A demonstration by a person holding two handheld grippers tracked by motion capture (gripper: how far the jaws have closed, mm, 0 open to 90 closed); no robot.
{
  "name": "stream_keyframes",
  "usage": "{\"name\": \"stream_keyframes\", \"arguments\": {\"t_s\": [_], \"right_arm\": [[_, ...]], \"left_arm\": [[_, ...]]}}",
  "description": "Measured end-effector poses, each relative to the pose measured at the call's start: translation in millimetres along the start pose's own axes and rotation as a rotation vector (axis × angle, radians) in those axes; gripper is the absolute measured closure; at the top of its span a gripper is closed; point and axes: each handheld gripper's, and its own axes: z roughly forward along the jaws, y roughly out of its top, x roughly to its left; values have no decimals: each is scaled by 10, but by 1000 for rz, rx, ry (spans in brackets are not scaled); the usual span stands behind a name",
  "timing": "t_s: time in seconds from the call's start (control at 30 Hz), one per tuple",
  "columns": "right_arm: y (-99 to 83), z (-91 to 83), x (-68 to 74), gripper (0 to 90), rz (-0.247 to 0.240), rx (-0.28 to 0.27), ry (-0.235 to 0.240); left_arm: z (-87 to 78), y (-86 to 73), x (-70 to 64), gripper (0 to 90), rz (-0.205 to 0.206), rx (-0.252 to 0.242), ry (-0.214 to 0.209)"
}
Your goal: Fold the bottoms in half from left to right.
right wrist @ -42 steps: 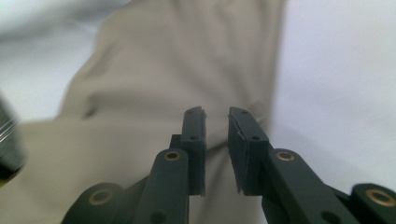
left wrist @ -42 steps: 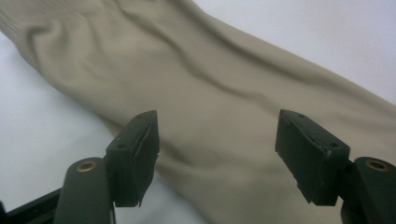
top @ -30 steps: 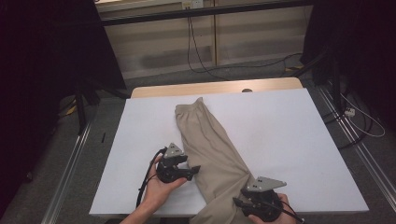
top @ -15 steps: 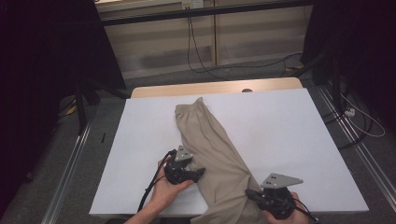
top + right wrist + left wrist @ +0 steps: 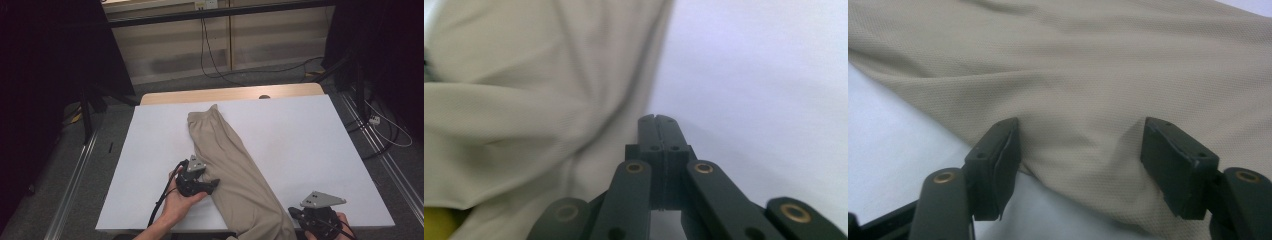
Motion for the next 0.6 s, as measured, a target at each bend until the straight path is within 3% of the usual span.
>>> {"name": "stream_keyframes", "arguments": {"t_s": [0.1, 0.17, 0.23, 0.27, 0.33, 0.4, 0.47, 0.53, 0.6], "right_arm": [[57, -13, -4, 891, 30, -72, 54], [110, 2, 9, 733, 39, -92, 86], [171, 67, 12, 681, 18, -89, 78], [206, 116, 3, 657, 2, -83, 72], [279, 214, -30, 573, 17, -66, 79], [358, 329, -52, 522, -5, -54, 72], [368, 354, -58, 514, -3, -52, 79], [354, 378, -59, 510, -7, -39, 60], [319, 392, -58, 497, -6, -38, 75]], "left_arm": [[-54, 8, -1, 241, -35, 16, -2], [-148, 4, -35, 281, -41, 8, -21], [-261, 2, -125, 368, -35, 4, -62], [-316, -17, -187, 394, -20, -5, -82], [-383, -77, -349, 441, 7, 12, -131], [-403, -132, -530, 488, 60, 28, -169], [-389, -159, -690, 491, 106, 46, -219], [-351, -159, -800, 492, 149, 49, -224], [-288, -143, -840, 448, 152, 52, -242]]}}
